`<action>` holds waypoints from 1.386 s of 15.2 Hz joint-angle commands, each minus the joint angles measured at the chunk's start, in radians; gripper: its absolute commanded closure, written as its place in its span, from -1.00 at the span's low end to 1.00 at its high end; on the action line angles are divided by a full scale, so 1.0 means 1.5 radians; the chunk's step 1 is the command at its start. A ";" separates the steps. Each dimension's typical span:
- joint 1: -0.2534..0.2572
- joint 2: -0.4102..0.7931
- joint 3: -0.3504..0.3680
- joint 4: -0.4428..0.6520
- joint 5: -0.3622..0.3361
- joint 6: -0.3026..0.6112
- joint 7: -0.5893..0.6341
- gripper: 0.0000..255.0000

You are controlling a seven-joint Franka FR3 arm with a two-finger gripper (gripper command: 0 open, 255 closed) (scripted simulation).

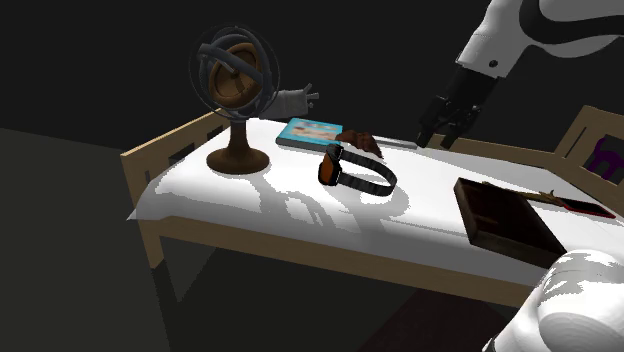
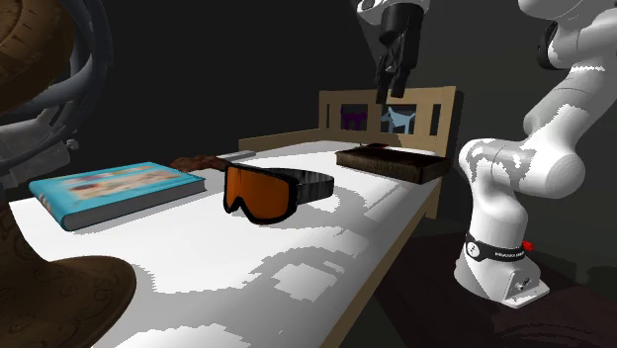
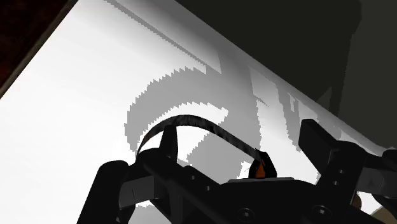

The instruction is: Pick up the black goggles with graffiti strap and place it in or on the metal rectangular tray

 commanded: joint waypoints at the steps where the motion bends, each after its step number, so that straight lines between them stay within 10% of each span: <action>1: 0.000 0.000 0.000 0.000 0.000 0.000 0.000 -1.00; 21: -0.033 0.417 -0.149 0.106 -0.006 0.242 -0.148 -1.00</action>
